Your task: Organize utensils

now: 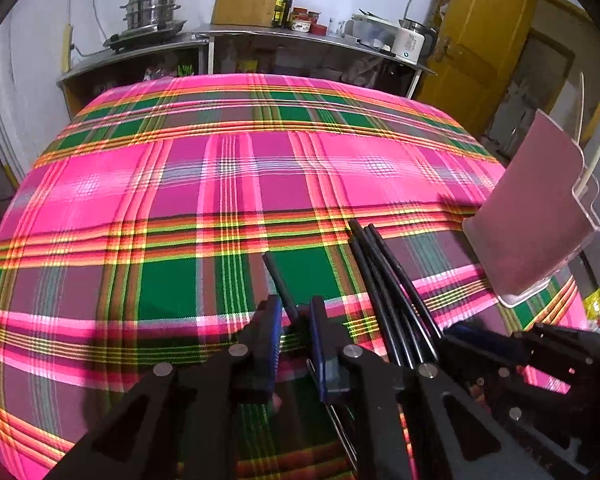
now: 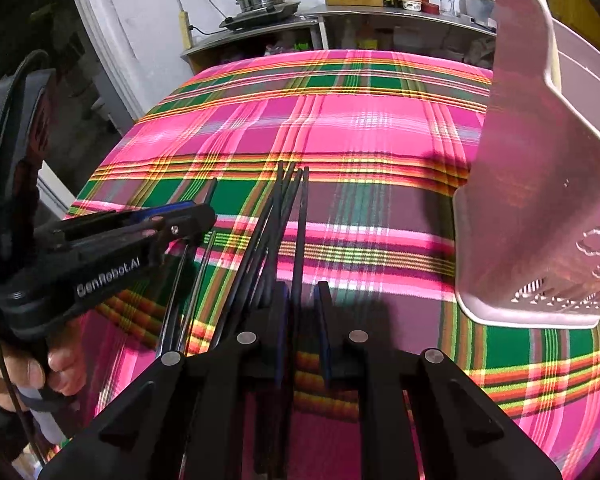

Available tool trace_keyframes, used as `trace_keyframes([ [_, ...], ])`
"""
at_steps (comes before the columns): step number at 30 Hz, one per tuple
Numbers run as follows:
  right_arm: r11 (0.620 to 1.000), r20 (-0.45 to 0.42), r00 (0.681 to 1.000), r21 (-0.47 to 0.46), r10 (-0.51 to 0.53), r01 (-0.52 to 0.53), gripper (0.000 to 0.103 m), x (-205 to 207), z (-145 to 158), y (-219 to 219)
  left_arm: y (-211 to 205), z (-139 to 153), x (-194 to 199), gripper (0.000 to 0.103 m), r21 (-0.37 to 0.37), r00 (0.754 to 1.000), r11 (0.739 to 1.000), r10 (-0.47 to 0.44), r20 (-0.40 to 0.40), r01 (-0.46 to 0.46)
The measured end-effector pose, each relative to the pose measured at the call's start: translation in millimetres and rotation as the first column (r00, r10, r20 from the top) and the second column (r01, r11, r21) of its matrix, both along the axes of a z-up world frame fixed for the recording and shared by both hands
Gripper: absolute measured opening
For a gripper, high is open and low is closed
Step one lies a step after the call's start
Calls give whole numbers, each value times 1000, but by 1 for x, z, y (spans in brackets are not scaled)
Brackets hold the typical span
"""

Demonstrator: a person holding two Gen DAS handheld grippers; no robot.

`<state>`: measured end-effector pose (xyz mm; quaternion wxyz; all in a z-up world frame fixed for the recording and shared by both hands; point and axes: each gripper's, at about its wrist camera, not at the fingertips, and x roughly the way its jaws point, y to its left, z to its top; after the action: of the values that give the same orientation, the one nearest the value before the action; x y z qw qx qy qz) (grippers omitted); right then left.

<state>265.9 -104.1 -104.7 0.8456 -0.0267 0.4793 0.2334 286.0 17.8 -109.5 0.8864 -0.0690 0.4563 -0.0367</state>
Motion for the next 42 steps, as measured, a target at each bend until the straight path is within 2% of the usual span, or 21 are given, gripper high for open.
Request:
trace_keyframes([
  [9,999,12,1000,-39,-5,6,11,10,0,10,-2,-1,0,10,29,1000,999,-22,13,21],
  [10,999,15,1000,-49,-7,7,7,10,0,12,-2,-1,1,9,25,1000,999,-24,15,24],
  [18,1000,12,1000,-18,-18,18,6,10,5,5,2,7,-1,5,-56,999,998,-34,31,36],
  [24,1000,42,999,15,-27,27,6,3,22,-5,6,36,-9,5,-88,995,995,-49,83,56],
  [42,991,201,977,129,-68,43,6,-58,111,-38,3,146,-68,4,-66,963,989,-111,246,131],
])
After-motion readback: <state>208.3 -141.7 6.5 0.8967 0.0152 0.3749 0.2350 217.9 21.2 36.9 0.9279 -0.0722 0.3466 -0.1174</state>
